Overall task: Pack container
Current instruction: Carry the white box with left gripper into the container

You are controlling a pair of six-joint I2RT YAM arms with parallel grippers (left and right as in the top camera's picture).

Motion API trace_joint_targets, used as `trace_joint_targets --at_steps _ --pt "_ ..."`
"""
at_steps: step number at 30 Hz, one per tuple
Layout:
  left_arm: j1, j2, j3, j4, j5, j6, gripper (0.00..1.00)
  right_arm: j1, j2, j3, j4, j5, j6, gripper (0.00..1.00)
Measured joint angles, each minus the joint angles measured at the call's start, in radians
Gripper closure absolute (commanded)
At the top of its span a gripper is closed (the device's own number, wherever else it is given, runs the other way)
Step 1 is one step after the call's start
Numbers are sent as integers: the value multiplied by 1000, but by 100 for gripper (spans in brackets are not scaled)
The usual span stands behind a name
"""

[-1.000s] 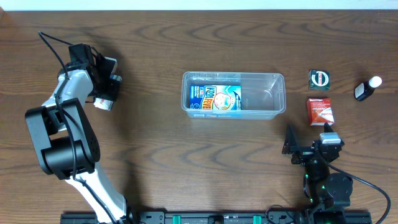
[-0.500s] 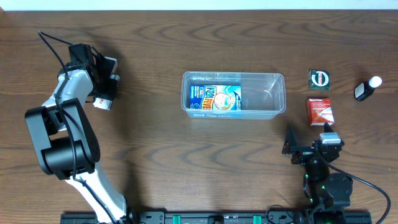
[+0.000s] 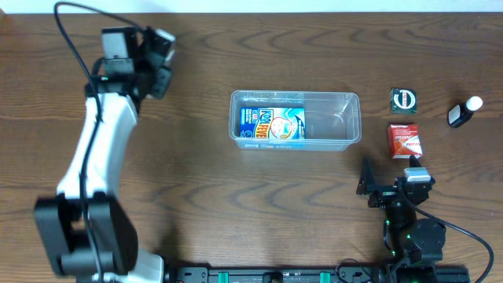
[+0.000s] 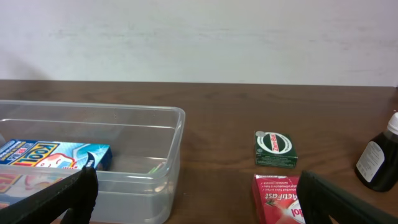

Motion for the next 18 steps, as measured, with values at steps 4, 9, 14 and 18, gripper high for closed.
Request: trace_joint_targets --at_steps 4,9,14,18 --pt "-141 -106 2 -1 2 32 57 0 0 0 0 0 0 1" --pt "-321 -170 8 -65 9 73 57 0 0 0 0 0 0 1" --pt "-457 -163 11 -154 11 131 57 0 0 0 0 0 0 1" --pt "-526 -126 11 -170 12 185 57 0 0 0 0 0 0 1"
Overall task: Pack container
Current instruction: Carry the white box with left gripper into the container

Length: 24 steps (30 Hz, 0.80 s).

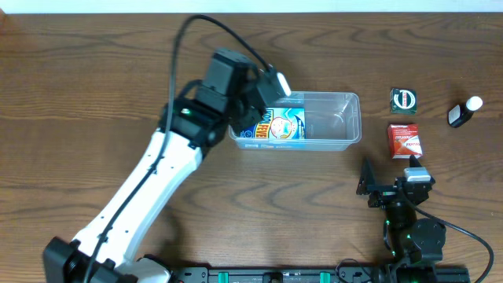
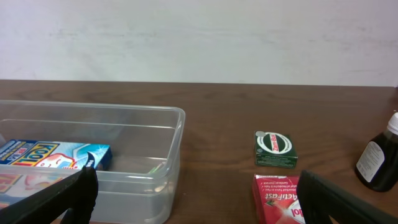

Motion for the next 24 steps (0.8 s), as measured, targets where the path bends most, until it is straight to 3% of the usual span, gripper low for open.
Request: trace_joint_targets --at_steps 24 --pt "-43 330 0 67 -1 162 51 0 0 0 0 0 0 1"
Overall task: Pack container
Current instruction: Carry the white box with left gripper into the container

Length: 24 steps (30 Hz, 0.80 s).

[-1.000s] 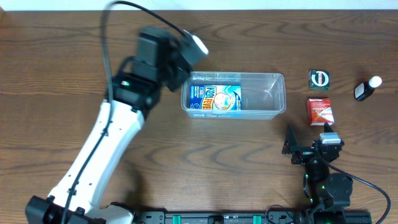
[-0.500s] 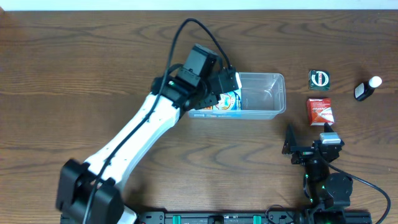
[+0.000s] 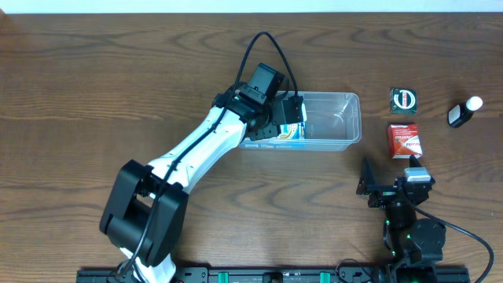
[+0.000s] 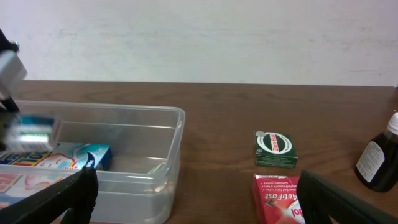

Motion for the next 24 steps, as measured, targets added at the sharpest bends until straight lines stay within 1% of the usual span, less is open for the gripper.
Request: trace_joint_targets --at_steps 7,14,22,24 --pt "0 33 0 11 0 30 51 0 0 0 0 0 0 1" --pt "3 73 0 54 -1 57 51 0 0 0 0 0 0 1" --pt "49 98 0 62 0 68 51 0 0 0 0 0 0 1" --pt "67 98 0 63 0 72 41 0 0 0 0 0 0 1"
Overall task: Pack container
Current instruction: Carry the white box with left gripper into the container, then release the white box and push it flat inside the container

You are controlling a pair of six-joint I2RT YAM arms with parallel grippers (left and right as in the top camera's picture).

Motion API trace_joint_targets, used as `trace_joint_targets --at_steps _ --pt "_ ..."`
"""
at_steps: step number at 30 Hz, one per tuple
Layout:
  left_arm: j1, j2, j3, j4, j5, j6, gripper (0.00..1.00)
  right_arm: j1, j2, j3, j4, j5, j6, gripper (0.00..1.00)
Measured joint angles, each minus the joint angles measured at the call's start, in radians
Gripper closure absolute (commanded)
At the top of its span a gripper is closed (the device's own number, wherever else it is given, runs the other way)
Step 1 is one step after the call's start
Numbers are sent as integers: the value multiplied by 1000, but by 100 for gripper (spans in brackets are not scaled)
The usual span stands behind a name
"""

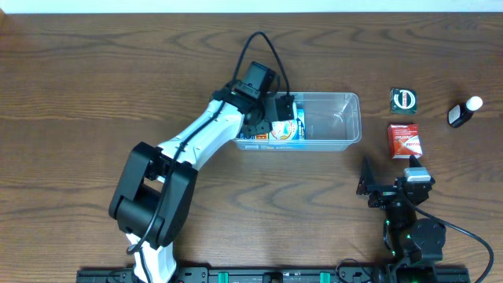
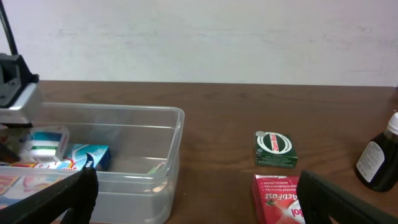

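A clear plastic container [image 1: 346, 118] lies mid-table with a blue box [image 1: 273, 132] flat in its left half. My left gripper [image 1: 281, 112] is down inside that left half, shut on a small white-and-green box [image 2: 46, 142] that sits tilted on the blue box [image 2: 92, 155]. At the front right, my right gripper [image 1: 391, 171] stands open and holds nothing; in its wrist view the right gripper [image 2: 196, 199] spans the container corner [image 2: 177, 124] and a red box [image 2: 273, 199].
Right of the container are a red box [image 1: 405, 141], a green box [image 1: 404, 101] behind it, and a small dark bottle with a white cap [image 1: 464, 112] at the far right. The left arm stretches diagonally from the front left across the table.
The left gripper has shifted slightly left and lower inside the container, and the small white-and-green box now shows sharply on the blue box. The right arm has not moved.
The left gripper was at the far back left of the table with something white in it. Then it was at the container's left end, then inside the container over the blue box, where it is now. The right gripper stayed open at the front right.
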Motion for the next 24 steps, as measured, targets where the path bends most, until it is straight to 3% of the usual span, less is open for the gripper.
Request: trace_joint_targets --at_steps 2,8,15,24 --pt "13 0 0 2 -1 2 33 0 0 0 0 0 0 1" --pt "23 0 0 7 -4 3 21 0 0 0 0 0 0 1" --pt "22 0 0 32 -5 3 19 0 0 0 0 0 0 1" --pt "18 0 0 41 -110 2 19 0 0 0 0 0 0 1"
